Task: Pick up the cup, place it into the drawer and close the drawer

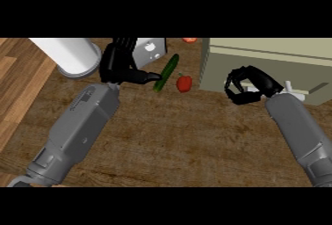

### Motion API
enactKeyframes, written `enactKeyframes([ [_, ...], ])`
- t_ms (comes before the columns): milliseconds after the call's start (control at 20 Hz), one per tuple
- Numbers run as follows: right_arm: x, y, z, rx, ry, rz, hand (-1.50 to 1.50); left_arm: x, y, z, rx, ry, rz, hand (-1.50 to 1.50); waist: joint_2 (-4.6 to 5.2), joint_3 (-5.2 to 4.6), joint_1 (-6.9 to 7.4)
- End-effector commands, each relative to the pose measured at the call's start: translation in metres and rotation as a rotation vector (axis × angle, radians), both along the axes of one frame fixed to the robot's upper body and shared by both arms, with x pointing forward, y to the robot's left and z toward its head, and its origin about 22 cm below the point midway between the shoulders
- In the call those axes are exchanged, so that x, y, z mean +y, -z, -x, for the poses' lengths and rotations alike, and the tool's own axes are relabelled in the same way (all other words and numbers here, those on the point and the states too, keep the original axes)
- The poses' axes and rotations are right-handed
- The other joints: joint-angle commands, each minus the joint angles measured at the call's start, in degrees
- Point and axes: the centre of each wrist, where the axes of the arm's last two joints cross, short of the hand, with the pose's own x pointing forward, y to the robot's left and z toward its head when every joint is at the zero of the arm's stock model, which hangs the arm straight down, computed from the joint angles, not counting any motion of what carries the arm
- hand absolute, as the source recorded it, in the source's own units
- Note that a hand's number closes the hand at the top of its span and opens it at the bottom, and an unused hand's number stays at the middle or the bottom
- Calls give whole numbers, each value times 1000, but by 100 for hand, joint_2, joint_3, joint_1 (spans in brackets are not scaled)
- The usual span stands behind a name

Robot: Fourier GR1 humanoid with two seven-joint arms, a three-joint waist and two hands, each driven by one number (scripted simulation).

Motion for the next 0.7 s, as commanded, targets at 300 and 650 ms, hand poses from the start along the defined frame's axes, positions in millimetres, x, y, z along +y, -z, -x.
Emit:
enactKeyframes([
  [300,-38,-94,-31,-163,166,-3,150,7,5,5,6,45,8,-150,117,-58,294],
  [650,-53,-96,-25,-159,157,-37,150,14,6,8,4,69,29,-150,128,-56,396],
])
